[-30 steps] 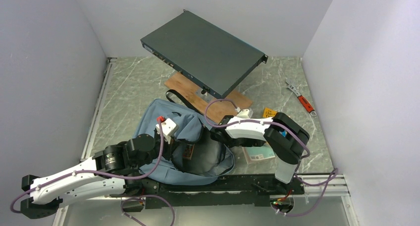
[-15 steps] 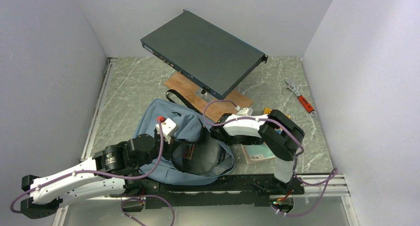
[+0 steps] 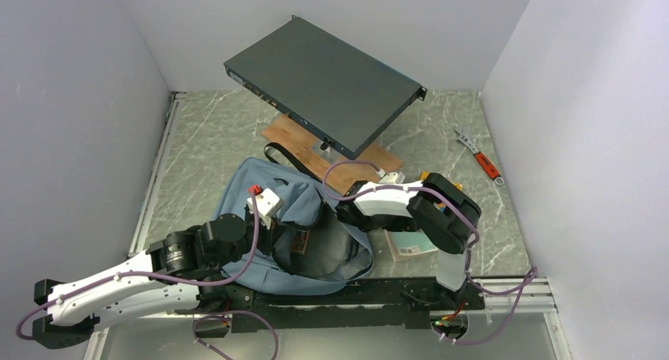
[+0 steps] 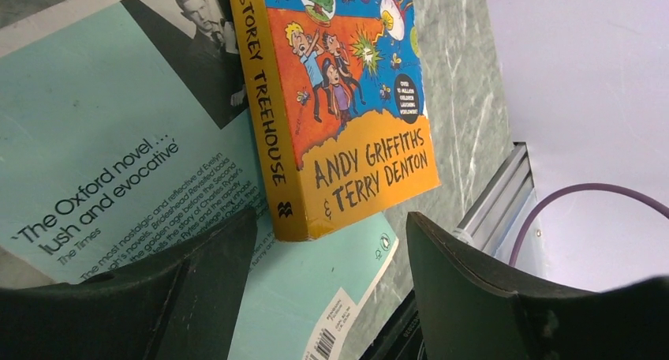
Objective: Pack the student bag
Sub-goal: Pick up the book from the center of the board.
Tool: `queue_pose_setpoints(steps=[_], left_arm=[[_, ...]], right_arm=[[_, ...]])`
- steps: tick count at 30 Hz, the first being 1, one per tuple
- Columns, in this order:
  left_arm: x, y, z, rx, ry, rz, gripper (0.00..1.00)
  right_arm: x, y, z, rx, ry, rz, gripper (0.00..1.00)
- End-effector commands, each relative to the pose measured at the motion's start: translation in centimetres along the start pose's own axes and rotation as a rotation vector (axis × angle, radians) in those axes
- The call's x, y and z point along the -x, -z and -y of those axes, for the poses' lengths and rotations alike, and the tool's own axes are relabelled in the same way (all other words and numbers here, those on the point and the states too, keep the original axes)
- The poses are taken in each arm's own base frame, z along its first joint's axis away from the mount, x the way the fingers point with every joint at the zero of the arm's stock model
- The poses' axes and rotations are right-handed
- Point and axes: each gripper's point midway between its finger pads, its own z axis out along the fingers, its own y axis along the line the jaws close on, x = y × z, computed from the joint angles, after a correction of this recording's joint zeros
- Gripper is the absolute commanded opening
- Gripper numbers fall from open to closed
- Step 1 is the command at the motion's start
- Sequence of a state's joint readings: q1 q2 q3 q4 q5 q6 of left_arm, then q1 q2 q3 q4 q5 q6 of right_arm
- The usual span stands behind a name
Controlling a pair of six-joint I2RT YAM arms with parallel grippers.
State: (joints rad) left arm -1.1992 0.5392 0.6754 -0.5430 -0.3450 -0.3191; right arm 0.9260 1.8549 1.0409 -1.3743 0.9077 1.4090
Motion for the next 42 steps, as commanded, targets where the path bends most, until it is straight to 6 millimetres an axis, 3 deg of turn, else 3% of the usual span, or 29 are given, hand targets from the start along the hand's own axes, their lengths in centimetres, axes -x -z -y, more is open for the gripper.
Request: queue_pose_setpoints(steps=[1, 10, 14, 22, 28, 35, 38, 42], left_arm=[[2.1, 0.6, 0.4, -0.019, 0.028, 0.069, 0.0], [2.2, 0.9, 0.2, -0.017, 0.036, 0.076, 0.0], [2.2, 0.9, 0.2, -0.016, 0.037, 0.073, 0.0], [2.5, 0.9, 0.3, -0.016, 0.03, 0.072, 0.0], [2.5, 0.5, 0.8, -0.024, 0.032, 0.058, 0.0], [3.0, -0.5, 1.6, -0.042, 0.039, 0.055, 0.0], [3.1, -1.1, 2.0, -0.044, 0.048, 0.049, 0.0], [3.3, -1.8, 2.7, -0.058, 0.072, 0.038, 0.0]], right_arm=[[-1.1, -0.5, 1.4, -0.082, 0.073, -0.078, 0.71], [-0.8, -1.1, 1.1, -0.113, 0.085, -0.075, 0.65], [-0.6, -1.1, 0.8, -0.105, 0.096, -0.064, 0.51], [0.1, -0.2, 0.9, -0.022, 0.042, -0.024, 0.0], [-0.2, 1.4, 2.4, 0.055, -0.002, -0.047, 0.0], [-2.3, 2.9, 3.3, 0.284, -0.104, -0.107, 0.0], [-2.0, 4.6, 2.2, 0.48, -0.155, -0.092, 0.0], [-0.2, 8.3, -0.4, 0.835, -0.23, -0.017, 0.0]])
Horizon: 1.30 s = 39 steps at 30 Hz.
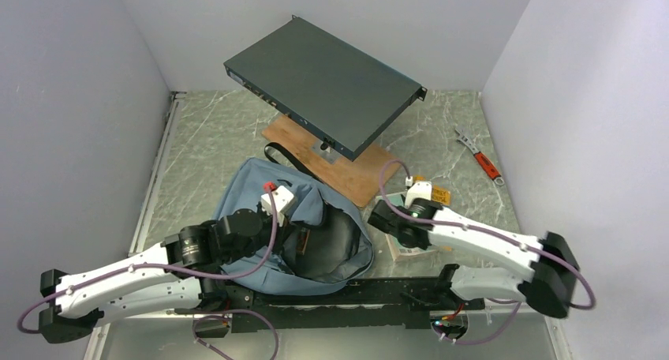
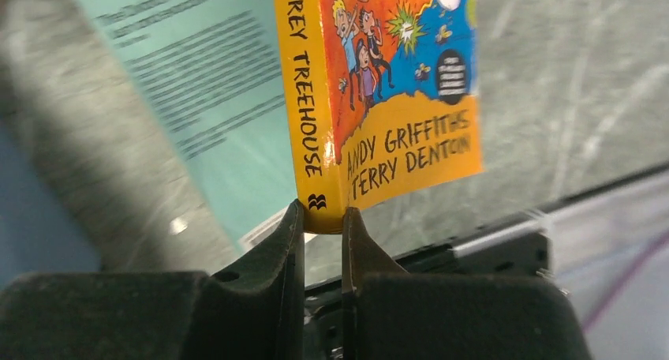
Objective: Pack the student bag
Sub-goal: Pick up the book from the center of the board, then place the book in the student bag.
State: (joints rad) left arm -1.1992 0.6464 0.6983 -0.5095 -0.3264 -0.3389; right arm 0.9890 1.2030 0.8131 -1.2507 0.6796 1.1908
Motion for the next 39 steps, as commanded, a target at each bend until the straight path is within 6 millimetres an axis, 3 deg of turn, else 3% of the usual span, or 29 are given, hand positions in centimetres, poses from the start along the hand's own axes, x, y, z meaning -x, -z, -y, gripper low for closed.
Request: queue_pose_setpoints(steps=[1, 2, 4, 7, 10, 15, 20, 24, 30, 34, 39], left_arm=[[3.6, -0.2, 2.0, -0.062, 0.077, 0.08, 0.0], [3.7, -0.3, 2.3, -0.068, 0.09, 0.074, 0.04], [3.9, -0.3, 2.9, -0.084, 0.138, 0.061, 0.24], [5.7, 0.4, 5.5, -0.195, 0.219, 0.044, 0.73], [8.2, 1.2, 8.3, -0.293, 0.273, 0.002, 0.96], [9.4, -0.1, 10.2, -0.299, 0.366, -0.071, 1.0], [8.7, -4.8, 12.0, -0.288, 0.588, -0.081, 1.0], [7.1, -9.4, 10.6, -0.037, 0.756, -0.156, 1.0], [4.2, -13.9, 9.4, 0.209, 0.887, -0.215, 1.0], [3.2, -16.0, 9.4, 0.277, 0.926, -0.234, 1.0], [2.7, -17.2, 8.5, 0.342, 0.948, -0.195, 1.0]], right_arm=[[1.8, 2.8, -6.5, 0.448, -0.096, 0.074, 0.0], [2.0, 3.1, -6.7, 0.483, -0.11, 0.087, 0.0], [2.1, 3.5, -6.9, 0.535, -0.105, 0.112, 0.0], [2.2, 4.1, -7.0, 0.596, -0.084, 0.144, 0.0], [2.4, 4.9, -7.6, 0.682, -0.07, 0.181, 0.0], [2.9, 5.4, -7.6, 0.739, -0.077, 0.238, 0.0], [2.8, 5.8, -8.0, 0.795, -0.072, 0.262, 0.0], [2.7, 6.3, -8.4, 0.849, -0.08, 0.271, 0.0], [2.6, 6.7, -8.5, 0.867, -0.035, 0.271, 0.0], [2.3, 7.0, -8.8, 0.891, -0.015, 0.269, 0.0], [1.9, 7.8, -9.3, 0.931, 0.046, 0.272, 0.0]])
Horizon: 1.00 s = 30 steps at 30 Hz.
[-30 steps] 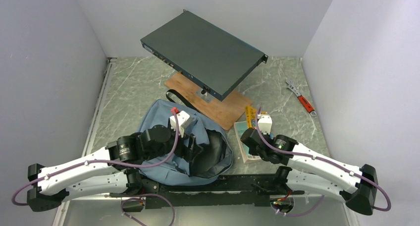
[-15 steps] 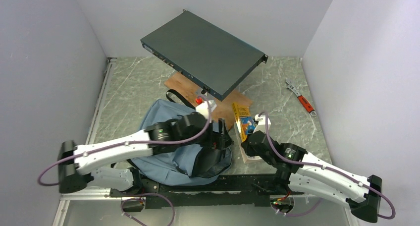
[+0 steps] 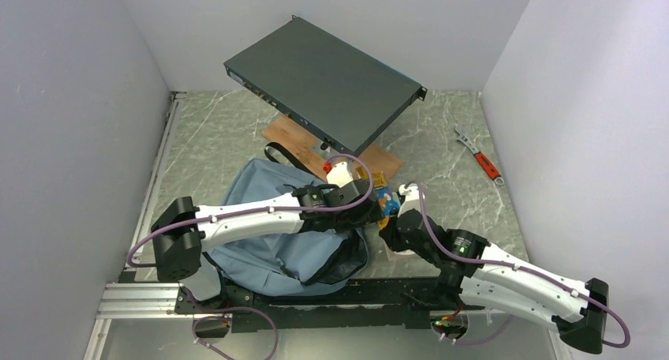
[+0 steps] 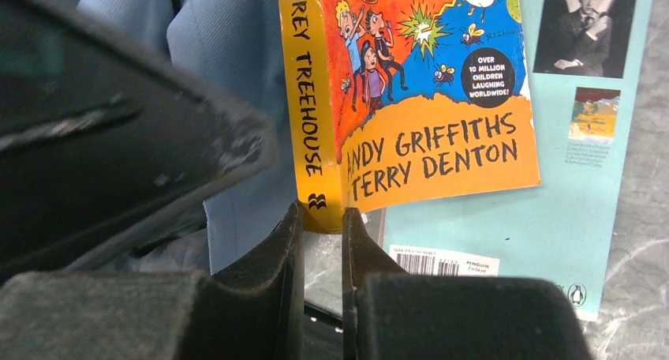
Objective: Pack the student bag
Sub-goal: Place the book in the student bag.
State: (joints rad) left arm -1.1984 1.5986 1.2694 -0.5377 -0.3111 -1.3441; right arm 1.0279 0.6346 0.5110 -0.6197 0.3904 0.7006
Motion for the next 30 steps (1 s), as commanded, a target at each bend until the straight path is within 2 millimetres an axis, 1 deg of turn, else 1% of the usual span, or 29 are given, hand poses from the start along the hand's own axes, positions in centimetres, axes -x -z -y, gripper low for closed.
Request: queue_pose_setpoints(steps=[1, 3, 7, 8, 10, 13, 17, 21, 23, 26, 27, 28, 29, 30], left_arm=[[1.9, -0.4, 0.3, 0.023, 0.117, 0.103, 0.97], [2.1, -1.1, -0.4, 0.032, 0.149, 0.134, 0.92], [2.3, -1.6, -0.9, 0.017, 0.155, 0.166, 0.76], [2.4, -1.6, -1.2, 0.017, 0.159, 0.171, 0.74], [2.5, -1.5, -1.9, 0.026, 0.157, 0.186, 0.72], [2.8, -1.1, -2.9, 0.024, 0.172, 0.208, 0.65], [3.3, -0.5, -2.8, -0.019, 0.169, 0.232, 0.64], [3.6, 0.1, -3.3, -0.024, 0.157, 0.245, 0.59], [3.5, 0.3, -4.0, -0.029, 0.157, 0.249, 0.51], [3.9, 1.4, -4.4, -0.064, 0.145, 0.266, 0.36], [4.1, 1.9, -4.5, -0.075, 0.139, 0.275, 0.28], [4.4, 2.3, -4.5, -0.089, 0.13, 0.285, 0.17], [4.7, 2.9, -4.5, -0.104, 0.122, 0.294, 0.09], [4.9, 3.5, -4.6, -0.116, 0.111, 0.3, 0.02]], right_arm=[[1.5, 0.6, -3.2, 0.137, 0.021, 0.039, 0.0], [1.4, 0.6, -3.9, 0.16, 0.049, 0.035, 0.0], [1.2, 0.4, -3.8, 0.126, 0.083, 0.023, 0.0], [1.1, 0.4, -3.9, 0.13, 0.093, 0.019, 0.0], [0.9, 0.5, -4.8, 0.173, 0.122, 0.01, 0.0], [0.9, 1.0, -5.8, 0.195, 0.16, 0.017, 0.0], [0.6, 1.3, -7.3, 0.204, 0.228, -0.007, 0.0], [0.5, 1.8, -9.5, 0.26, 0.293, -0.015, 0.0], [0.3, 1.9, -10.5, 0.274, 0.324, -0.021, 0.0], [0.0, 1.9, -11.8, 0.295, 0.358, -0.035, 0.0], [-0.1, 2.0, -12.2, 0.302, 0.365, -0.038, 0.0], [-0.2, 2.0, -12.5, 0.306, 0.363, -0.037, 0.0], [-0.2, 2.0, -12.8, 0.314, 0.356, -0.035, 0.0], [-0.2, 2.1, -13.0, 0.328, 0.346, -0.034, 0.01]])
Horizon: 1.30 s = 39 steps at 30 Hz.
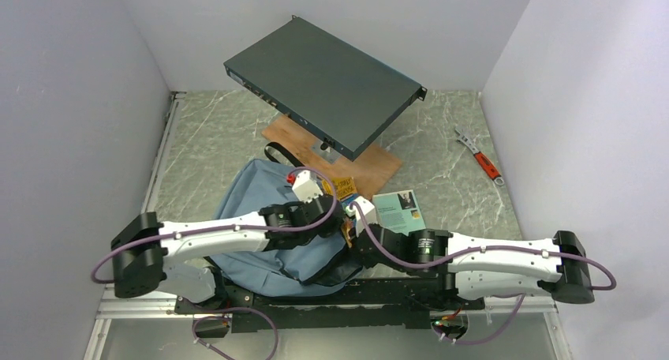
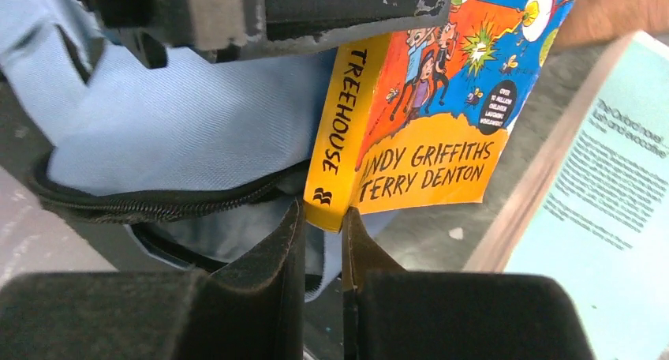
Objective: Pack the student bag
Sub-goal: Place the book in the student bag.
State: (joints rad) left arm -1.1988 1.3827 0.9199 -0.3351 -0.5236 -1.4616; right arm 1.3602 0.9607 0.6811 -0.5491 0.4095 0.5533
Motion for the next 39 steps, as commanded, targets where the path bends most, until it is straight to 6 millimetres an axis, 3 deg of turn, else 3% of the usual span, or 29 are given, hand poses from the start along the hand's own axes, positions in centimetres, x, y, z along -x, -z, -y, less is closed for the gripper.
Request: queue_pose_setpoints(steps=[1, 3, 5, 9, 12, 15, 18, 19, 22, 24, 30, 35, 39], left_arm=[[2.9, 2.9, 1.8, -0.122, -0.034, 0.076, 0.0], [3.4, 4.1, 2.1, -0.168, -0.078, 0.076, 0.0], [3.6, 5.6, 2.6, -0.24, -0.154, 0.06, 0.0], [2.7, 9.7, 3.7, -0.489, -0.387, -0.01, 0.0], [2.3, 12.4, 3.3, -0.643, -0.585, -0.013, 0.0], [2.0, 14.1, 2.4, -0.702, -0.759, -0.036, 0.0], [1.2, 16.2, 2.2, -0.79, -0.943, -0.094, 0.0], [0.8, 17.0, 2.2, -0.826, -1.008, -0.121, 0.0], [-0.4, 19.0, 1.4, -0.903, -1.158, -0.235, 0.0], [-0.7, 19.9, 0.8, -0.93, -1.229, -0.287, 0.0], [0.0, 21.8, 0.4, -1.025, -1.374, -0.276, 0.0], [1.1, 21.5, 0.6, -0.993, -1.415, -0.252, 0.0], [1.7, 21.2, 0.9, -0.973, -1.407, -0.24, 0.0]], right_arm=[[4.0, 1.4, -3.5, 0.143, -0.045, 0.123, 0.22], [4.3, 1.9, -3.6, 0.165, -0.082, 0.144, 0.54], [4.6, 2.7, -3.4, 0.177, -0.118, 0.162, 0.73], [6.1, 5.0, -3.4, 0.227, -0.158, 0.219, 0.85], [7.4, 6.6, -3.3, 0.264, -0.139, 0.28, 0.9], [8.9, 7.6, -1.7, 0.194, -0.134, 0.334, 0.97], [10.5, 8.8, 1.0, 0.072, -0.145, 0.342, 0.99], [11.3, 9.4, 0.8, 0.086, -0.123, 0.339, 0.99], [13.8, 11.7, -1.8, 0.245, -0.027, 0.366, 0.99], [14.4, 12.5, -3.5, 0.352, 0.029, 0.343, 0.99], [12.7, 11.9, -5.5, 0.72, 0.082, 0.139, 0.99], [10.8, 14.7, -9.0, 1.142, 0.103, 0.121, 0.97], [12.2, 12.9, -7.7, 0.981, 0.043, 0.195, 0.98]])
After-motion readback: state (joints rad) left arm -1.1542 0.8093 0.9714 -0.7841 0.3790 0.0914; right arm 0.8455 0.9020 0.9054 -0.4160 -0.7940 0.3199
